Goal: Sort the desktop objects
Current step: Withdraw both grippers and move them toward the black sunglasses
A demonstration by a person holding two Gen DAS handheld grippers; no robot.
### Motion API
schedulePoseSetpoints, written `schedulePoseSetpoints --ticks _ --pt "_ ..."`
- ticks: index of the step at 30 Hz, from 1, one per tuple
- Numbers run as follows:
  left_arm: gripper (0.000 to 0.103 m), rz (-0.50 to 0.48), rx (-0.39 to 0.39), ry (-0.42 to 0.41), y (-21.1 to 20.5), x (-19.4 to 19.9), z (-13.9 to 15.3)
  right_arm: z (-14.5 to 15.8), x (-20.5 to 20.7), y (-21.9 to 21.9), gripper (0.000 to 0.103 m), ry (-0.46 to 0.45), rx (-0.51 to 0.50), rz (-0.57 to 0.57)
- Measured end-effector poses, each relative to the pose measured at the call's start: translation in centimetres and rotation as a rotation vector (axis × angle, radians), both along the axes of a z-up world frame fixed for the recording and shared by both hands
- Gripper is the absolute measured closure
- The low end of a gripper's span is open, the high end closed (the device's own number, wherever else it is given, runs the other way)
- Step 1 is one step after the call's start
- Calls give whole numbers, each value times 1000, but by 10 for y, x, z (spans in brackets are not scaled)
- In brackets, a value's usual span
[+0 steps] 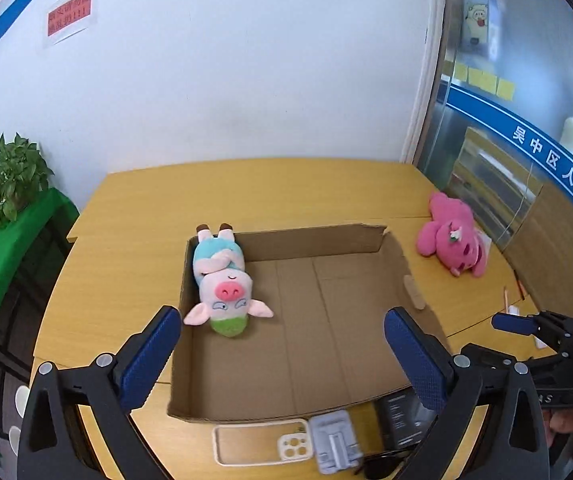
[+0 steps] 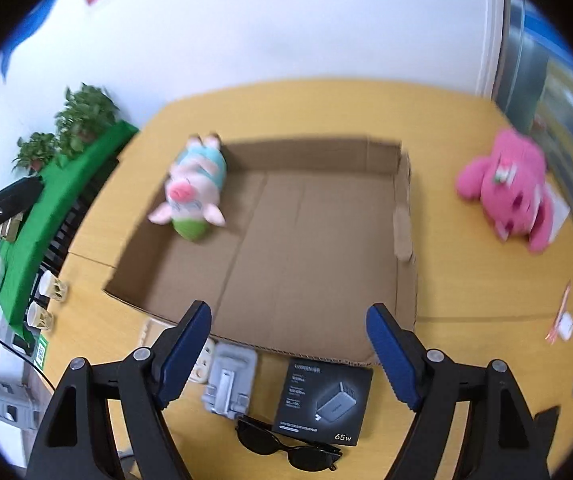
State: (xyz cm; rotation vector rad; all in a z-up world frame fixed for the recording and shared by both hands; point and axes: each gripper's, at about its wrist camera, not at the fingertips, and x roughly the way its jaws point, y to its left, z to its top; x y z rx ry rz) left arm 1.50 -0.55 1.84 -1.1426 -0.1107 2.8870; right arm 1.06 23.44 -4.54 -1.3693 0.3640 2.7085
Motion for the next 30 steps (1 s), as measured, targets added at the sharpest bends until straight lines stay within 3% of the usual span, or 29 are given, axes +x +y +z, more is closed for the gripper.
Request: schedulePoseSetpoints --ticks 5,10,16,19,24,27,30 --pt "0 12 48 -29 19 14 8 30 14 -8 23 78 37 6" --pt "0 9 62 18 38 30 26 51 38 -2 23 116 51 -8" --pt "0 -5 31 60 55 40 40 53 45 1 23 129 39 1" --pt "0 -16 39 33 59 42 36 48 45 1 23 121 26 9" --pt "0 -62 88 -67 59 39 11 22 53 11 23 82 -46 27" --pt "0 -94 102 -144 58 36 -17 -17 62 17 23 26 -82 52" --pt "0 -108 125 -235 56 33 -51 -76 71 19 23 -116 -99 77"
